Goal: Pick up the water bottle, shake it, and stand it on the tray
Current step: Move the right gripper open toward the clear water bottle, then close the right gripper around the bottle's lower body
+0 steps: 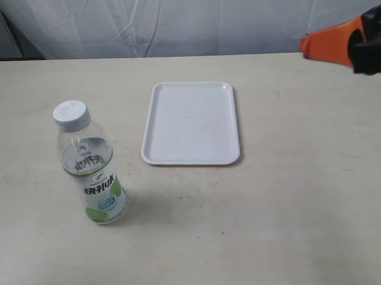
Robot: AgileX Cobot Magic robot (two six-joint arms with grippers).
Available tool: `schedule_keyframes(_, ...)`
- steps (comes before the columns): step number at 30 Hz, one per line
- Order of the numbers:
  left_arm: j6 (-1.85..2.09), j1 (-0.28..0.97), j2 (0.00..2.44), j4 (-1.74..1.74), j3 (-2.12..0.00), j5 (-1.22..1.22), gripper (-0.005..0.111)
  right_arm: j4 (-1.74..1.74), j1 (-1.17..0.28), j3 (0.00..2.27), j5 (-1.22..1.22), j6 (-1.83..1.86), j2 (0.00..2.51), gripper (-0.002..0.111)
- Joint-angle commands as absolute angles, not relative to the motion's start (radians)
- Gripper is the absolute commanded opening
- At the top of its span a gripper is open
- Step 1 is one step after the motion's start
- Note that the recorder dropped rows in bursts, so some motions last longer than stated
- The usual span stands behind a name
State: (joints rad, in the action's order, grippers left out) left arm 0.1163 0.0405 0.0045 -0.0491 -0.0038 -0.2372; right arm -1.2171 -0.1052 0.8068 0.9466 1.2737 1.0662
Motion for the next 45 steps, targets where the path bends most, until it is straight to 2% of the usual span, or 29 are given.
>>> schedule_keyframes(1, 0.114, 0.041, 0.0, -0.047, 0.0, -0.239, 0.0, -1.351, -0.236, 0.678, 0.777, 1.499, 1.076, -0.001)
schedule_keyframes(5, 0.114, 0.041, 0.0, -0.047, 0.0, -0.239, 0.0, -1.477, -0.389, 0.536, 0.64, 1.644, 1.102, -0.001)
schedule_keyframes(7, 0.114, 0.041, 0.0, -0.047, 0.0, -0.239, 0.0, -1.541, -0.453, 0.512, 0.638, 1.711, 1.133, 0.004)
schedule_keyframes(9, 0.114, 0.041, 0.0, -0.047, 0.0, -0.239, 0.0, -1.57, -0.511, 0.512, 0.629, 1.729, 1.174, 0.019)
schedule_keyframes(14, 0.114, 0.041, 0.0, -0.047, 0.0, -0.239, 0.0, -1.719, -0.609, 0.514, 0.458, 1.83, 1.284, 0.079)
schedule_keyframes(16, 0.114, 0.041, 0.0, -0.047, 0.0, -0.239, 0.0, -1.744, -0.637, 0.514, 0.436, 1.873, 1.319, 0.09)
schedule_keyframes(31, 0.114, 0.041, 0.0, -0.047, 0.0, -0.239, 0.0, -1.744, -0.839, 0.698, 0.436, 1.978, 1.553, 0.09)
schedule_keyframes(45, 0.114, 0.041, 0.0, -0.047, 0.0, -0.239, 0.0, -1.744, -0.879, 0.871, 0.505, 2.038, 1.752, 0.09)
